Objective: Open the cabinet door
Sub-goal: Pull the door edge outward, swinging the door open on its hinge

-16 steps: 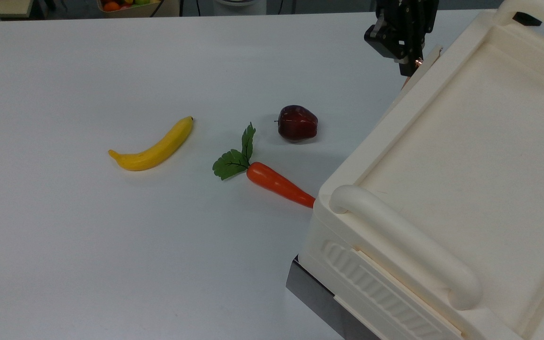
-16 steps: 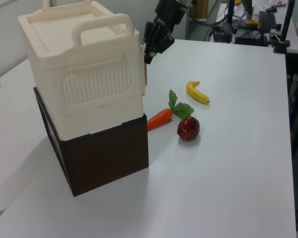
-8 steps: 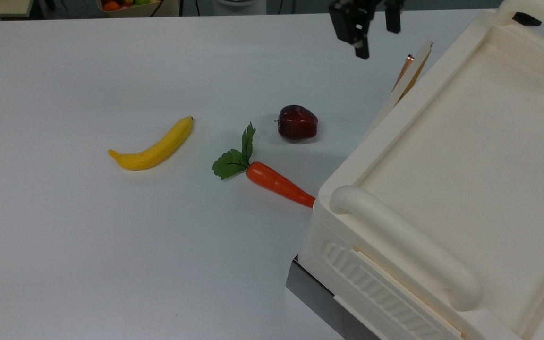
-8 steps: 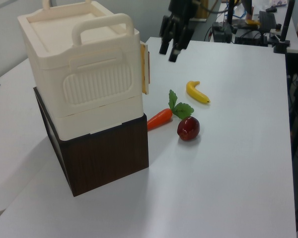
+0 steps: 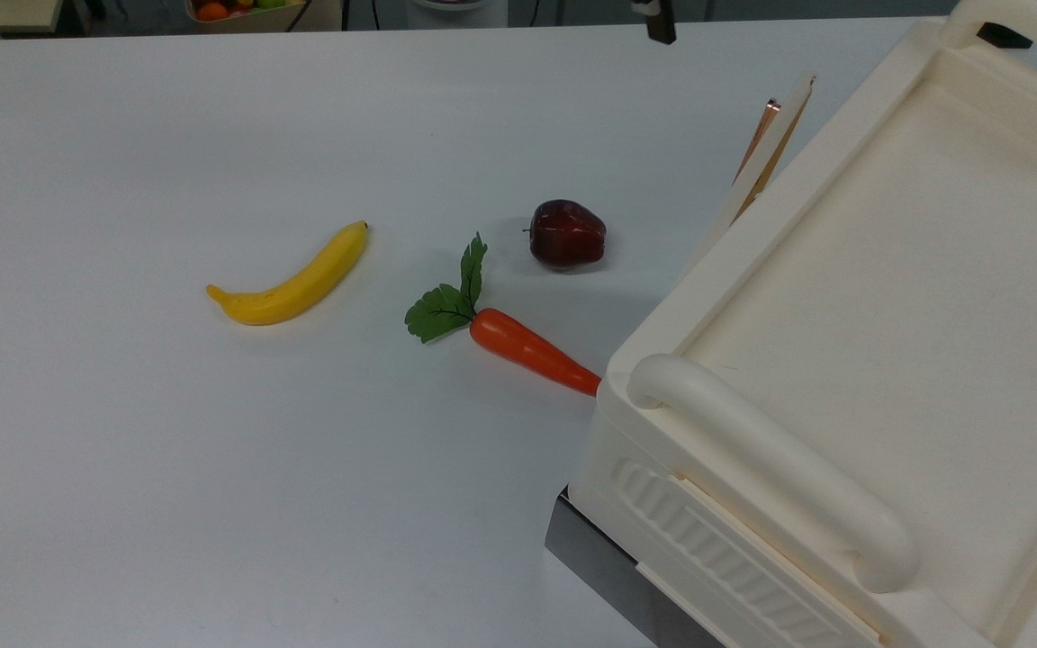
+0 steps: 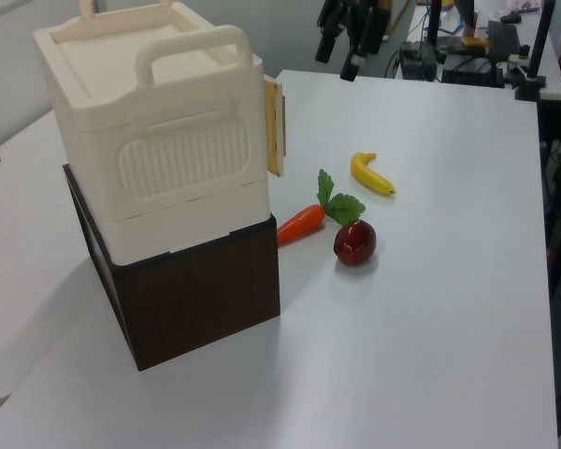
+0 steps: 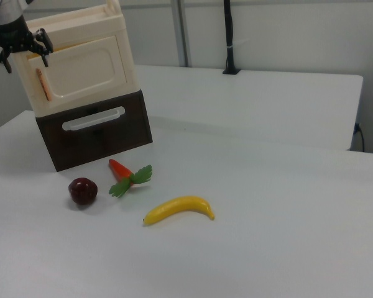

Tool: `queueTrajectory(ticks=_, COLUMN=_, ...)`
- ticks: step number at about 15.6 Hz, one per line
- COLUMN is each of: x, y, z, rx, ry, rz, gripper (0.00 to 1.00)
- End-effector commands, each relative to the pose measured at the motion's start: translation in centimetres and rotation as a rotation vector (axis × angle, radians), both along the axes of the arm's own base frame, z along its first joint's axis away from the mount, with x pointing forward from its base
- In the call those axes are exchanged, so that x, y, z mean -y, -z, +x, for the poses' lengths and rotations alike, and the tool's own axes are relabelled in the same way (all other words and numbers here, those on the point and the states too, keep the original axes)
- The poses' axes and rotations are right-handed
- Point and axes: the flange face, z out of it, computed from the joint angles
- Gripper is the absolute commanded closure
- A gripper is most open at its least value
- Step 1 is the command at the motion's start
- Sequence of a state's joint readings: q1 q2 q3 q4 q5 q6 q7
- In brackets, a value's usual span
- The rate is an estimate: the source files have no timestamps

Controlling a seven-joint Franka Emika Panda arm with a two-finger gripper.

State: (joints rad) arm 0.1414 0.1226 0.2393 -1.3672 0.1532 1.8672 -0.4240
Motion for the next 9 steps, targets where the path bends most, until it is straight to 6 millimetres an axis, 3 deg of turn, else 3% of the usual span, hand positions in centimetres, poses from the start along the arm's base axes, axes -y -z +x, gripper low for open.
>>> queueTrajectory(ticks=1, x=-3.6, y=-1.4, z=-0.2, rx=0.115, ry=-0.014, rz=0.109, gripper=0.0)
queueTrajectory(ticks=4, x=-6.0, y=-0.9, z=0.1, rx=0.173, ry=-0.03, rz=0.157, gripper=0.0)
queueTrajectory(ticks=9, x=-7.1, y=0.5, z=0.9, rx=0.183, ry=-0.036, rz=0.173, gripper=0.0)
